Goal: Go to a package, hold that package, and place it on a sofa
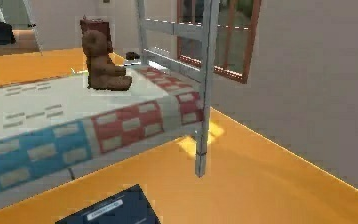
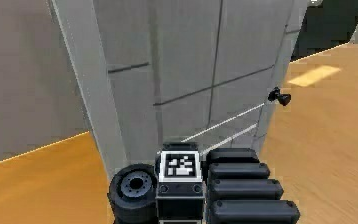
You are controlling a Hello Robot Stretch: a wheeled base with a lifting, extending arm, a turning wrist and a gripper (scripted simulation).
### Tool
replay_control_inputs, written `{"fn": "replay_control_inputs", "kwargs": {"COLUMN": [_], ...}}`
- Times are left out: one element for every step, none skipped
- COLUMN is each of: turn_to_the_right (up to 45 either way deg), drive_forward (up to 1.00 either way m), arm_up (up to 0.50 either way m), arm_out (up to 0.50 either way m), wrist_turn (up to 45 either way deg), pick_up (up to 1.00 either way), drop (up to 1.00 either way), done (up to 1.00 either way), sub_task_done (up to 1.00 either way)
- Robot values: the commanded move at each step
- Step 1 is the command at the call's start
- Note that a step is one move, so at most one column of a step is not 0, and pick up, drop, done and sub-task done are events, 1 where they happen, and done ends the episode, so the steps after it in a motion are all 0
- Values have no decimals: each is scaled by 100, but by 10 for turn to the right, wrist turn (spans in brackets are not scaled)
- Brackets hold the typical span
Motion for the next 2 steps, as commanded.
{"fn": "replay_control_inputs", "kwargs": {"turn_to_the_right": [0, 450], "drive_forward": [55, 0], "arm_up": [0, 0], "arm_out": [0, 0], "wrist_turn": [0, 0], "pick_up": [0, 0], "drop": [0, 0], "done": [0, 0], "sub_task_done": [0, 0]}}
